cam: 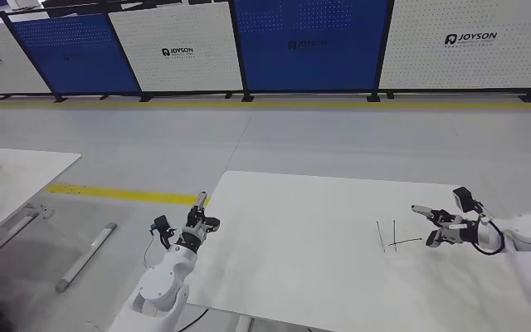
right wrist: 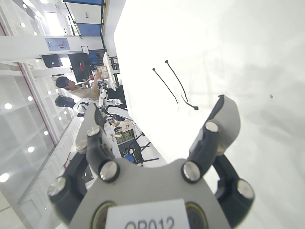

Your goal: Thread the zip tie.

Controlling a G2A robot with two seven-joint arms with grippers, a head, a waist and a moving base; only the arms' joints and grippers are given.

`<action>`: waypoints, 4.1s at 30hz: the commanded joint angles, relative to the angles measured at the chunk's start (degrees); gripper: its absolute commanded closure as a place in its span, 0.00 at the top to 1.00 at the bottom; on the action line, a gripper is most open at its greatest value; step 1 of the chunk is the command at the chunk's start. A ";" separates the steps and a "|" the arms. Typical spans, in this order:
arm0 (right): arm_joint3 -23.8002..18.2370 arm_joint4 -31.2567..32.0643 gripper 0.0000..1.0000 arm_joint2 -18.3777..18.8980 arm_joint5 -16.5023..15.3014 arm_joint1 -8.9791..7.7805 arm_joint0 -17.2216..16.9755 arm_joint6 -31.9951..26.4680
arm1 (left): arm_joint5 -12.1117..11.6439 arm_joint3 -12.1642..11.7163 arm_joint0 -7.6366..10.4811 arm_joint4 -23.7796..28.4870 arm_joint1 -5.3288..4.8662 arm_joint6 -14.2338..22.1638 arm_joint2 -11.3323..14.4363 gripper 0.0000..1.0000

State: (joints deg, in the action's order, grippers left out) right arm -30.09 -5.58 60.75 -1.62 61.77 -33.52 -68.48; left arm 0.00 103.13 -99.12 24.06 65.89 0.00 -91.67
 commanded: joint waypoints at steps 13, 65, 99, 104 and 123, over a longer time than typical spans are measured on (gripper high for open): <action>2.56 0.52 1.00 -0.91 0.19 0.61 1.20 0.78 | 0.00 0.00 0.00 0.00 0.00 0.00 0.00 1.00; -2.95 6.20 0.48 -0.85 -0.59 -1.06 -3.21 0.79 | 0.00 0.00 0.00 0.00 0.00 0.00 0.00 1.00; -0.92 6.02 0.24 -1.22 -1.83 -0.57 -2.63 0.79 | 0.00 0.00 0.00 0.00 0.00 0.00 0.00 1.00; -0.75 6.21 0.22 -1.49 -1.68 -0.41 -2.45 0.76 | 0.00 0.00 0.00 0.00 0.00 0.00 0.00 1.00; 0.50 6.60 0.11 -1.90 -1.53 -0.01 -1.61 1.05 | 0.00 0.00 0.00 0.00 0.00 0.00 0.00 1.00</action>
State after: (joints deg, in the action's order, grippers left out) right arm -29.60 0.98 58.87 -3.14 61.75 -35.15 -67.44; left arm 0.00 103.13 -99.12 24.06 65.89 0.00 -91.67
